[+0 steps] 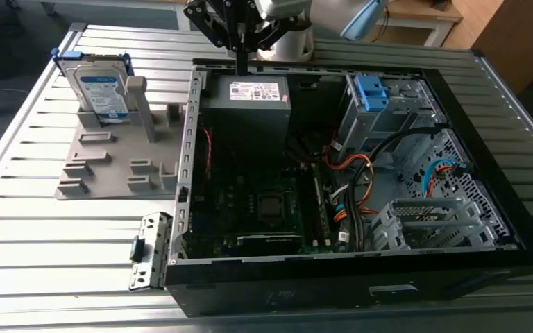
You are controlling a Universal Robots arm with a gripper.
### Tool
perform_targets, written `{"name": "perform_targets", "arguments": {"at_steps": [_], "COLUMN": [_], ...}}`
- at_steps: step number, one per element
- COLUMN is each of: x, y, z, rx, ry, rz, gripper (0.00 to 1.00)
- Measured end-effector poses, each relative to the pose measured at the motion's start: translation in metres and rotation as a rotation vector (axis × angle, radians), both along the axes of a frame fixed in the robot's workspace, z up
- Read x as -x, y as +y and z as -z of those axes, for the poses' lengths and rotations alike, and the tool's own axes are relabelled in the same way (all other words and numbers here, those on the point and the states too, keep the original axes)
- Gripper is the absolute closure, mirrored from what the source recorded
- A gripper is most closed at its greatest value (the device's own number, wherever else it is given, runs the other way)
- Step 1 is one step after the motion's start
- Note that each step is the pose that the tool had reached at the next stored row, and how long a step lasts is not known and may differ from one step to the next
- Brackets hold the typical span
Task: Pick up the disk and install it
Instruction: 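Reach for the disk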
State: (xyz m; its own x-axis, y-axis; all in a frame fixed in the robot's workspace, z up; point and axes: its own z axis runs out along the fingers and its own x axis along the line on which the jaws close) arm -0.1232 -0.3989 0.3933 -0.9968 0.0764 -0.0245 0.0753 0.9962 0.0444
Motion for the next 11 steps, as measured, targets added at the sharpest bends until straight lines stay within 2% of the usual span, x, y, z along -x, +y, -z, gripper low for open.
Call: {"name": "perform_targets", "arguments": {"at_steps": [11], "x": [0.0117], "y": [0.0], "z": [0.0], "rx": [0.0], "ry": [-0.0002], "rz": [0.0], "gripper": [0.89]}}
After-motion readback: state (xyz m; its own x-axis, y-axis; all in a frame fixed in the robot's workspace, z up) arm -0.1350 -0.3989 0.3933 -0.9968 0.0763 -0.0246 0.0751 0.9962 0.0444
